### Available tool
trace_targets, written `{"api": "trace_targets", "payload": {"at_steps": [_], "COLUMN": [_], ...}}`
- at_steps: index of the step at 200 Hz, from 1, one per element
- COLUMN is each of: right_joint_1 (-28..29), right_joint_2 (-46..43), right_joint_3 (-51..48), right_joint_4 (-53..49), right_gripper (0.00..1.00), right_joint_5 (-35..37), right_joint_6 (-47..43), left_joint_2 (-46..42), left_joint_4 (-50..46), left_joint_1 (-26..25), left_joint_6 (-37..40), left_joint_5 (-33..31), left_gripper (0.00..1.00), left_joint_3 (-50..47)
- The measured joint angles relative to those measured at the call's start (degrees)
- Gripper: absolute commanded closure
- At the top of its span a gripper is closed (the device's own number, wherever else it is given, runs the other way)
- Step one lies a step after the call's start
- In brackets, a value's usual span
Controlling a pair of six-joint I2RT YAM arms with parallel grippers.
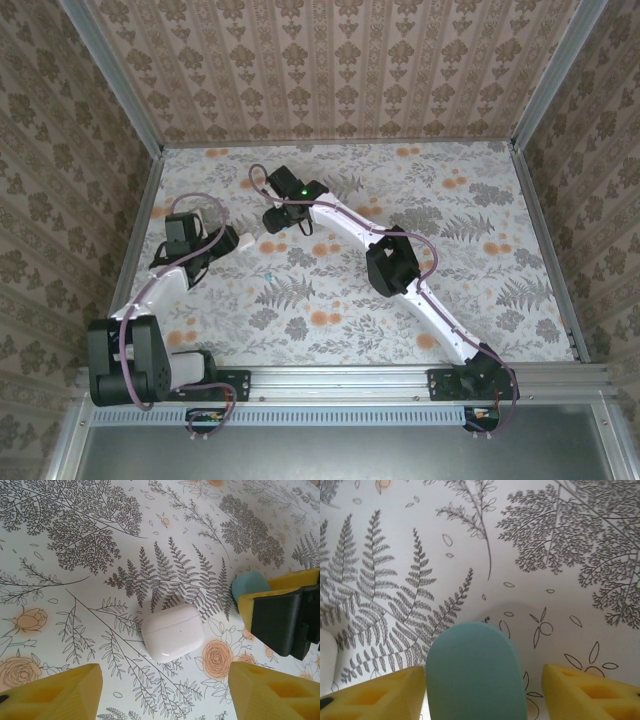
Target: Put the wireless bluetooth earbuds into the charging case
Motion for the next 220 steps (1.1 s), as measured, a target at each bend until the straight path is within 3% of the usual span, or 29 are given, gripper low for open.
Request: {"api": "trace_targets", "payload": {"at_steps": [30,72,101,137,160,174,220], "right_joint_1": [0.0,0.0,0.0,-0.3,-0.3,0.0,4.0], "right_joint_2": [0.0,-3.3,-11.8,-28.8,-39.8,-44.6,-48.9], "right_joint_3": [0.0,-5.6,-19.6,-47.7,-65.5,-72.8,-80.0], "right_joint_4": [-0.9,0.0,1.1,7.1,12.3,14.9,18.6], "right_gripper": [0.61,0.67,0.67,0.66,0.61,0.53,0.38], "right_joint_5": [-1.0,-0.5,2.5,5.8,6.4,7.1,8.4], "right_joint_6": [1.1,2.5,7.7,20.4,28.3,32.7,40.5], "left_joint_2": [-1.6,-4.8,-5.9,-5.9,-5.1,-4.0,-2.1], "left_joint_4": [-1.1,-3.1,-4.5,-5.4,-5.5,-5.5,-6.1], "left_joint_1": [0.0,-0.2,-2.4,-9.6,-14.3,-16.9,-23.8], "left_joint_6": [0.0,0.4,0.9,1.5,1.5,1.4,1.1], "left_joint_5": [0.0,0.1,0.3,-0.1,-0.6,-0.9,-2.6], "left_gripper": [0.33,0.33,0.34,0.34,0.34,0.34,0.34], "left_joint_3": [-0.3,-0.5,-0.5,-0.4,0.2,0.6,1.1]}}
